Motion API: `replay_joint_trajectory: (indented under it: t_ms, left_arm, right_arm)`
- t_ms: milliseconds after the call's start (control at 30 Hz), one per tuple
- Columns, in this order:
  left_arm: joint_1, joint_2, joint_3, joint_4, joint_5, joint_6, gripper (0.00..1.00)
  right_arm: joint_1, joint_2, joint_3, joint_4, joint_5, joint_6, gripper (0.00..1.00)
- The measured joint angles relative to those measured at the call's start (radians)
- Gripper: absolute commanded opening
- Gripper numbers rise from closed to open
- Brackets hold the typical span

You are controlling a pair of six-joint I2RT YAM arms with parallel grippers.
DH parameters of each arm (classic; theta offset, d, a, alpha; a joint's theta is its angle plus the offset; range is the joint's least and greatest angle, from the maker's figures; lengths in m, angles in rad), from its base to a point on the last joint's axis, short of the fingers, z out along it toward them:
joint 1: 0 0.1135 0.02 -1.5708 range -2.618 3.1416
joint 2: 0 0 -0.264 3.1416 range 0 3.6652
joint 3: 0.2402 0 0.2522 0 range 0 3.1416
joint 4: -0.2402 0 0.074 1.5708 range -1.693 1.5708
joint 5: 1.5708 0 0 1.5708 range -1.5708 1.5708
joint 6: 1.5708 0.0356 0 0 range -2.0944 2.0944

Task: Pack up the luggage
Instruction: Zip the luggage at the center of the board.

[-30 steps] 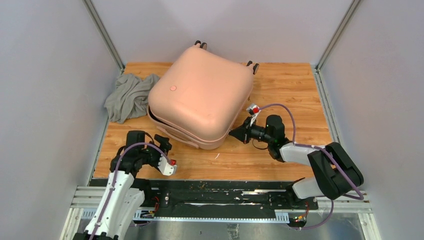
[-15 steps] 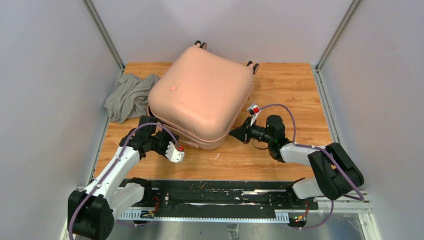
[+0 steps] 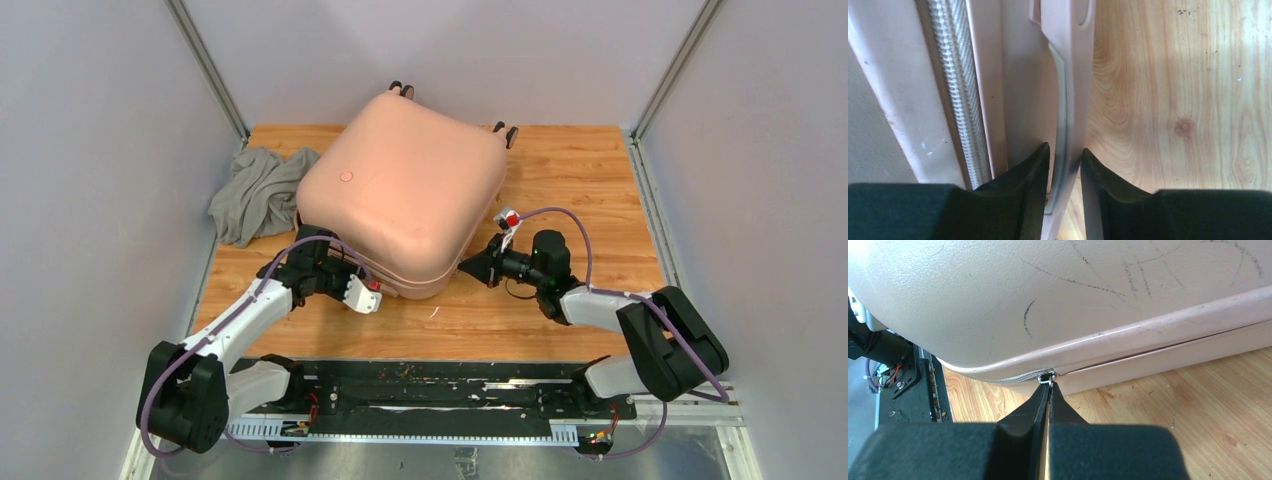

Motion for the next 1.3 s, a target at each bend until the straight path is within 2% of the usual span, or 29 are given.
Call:
replay_joint_trajectory:
  t_ms: [100, 167, 533, 867, 1300]
  left_arm:
    - [-0.009, 0.013, -0.010, 0.031, -0.022, -0.044, 0.07]
    - [-0.016, 0.013, -0.020, 0.040, -0.032, -0.066, 0.00]
    - [-0.050, 0.006, -0.021, 0.056, -0.084, -0.198, 0.00]
    - [-0.111, 0.006, -0.021, 0.076, -0.180, -0.329, 0.00]
    - [-0.167, 0.007, -0.017, 0.078, -0.241, -0.435, 0.00]
  right_arm:
    - [0.000, 0.000, 0.000, 0.000, 0.001, -0.003, 0.00]
    - [0.000, 0.000, 0.000, 0.000, 0.003, -0.005, 0.00]
    - [0.026, -0.011, -0.014, 0.009, 0.019, -0.027, 0.00]
    - [0.172, -0.126, -0.069, -0.034, 0.229, -0.089, 0.00]
    - [0.385, -0.143, -0.082, -0.052, 0.343, -0.100, 0.00]
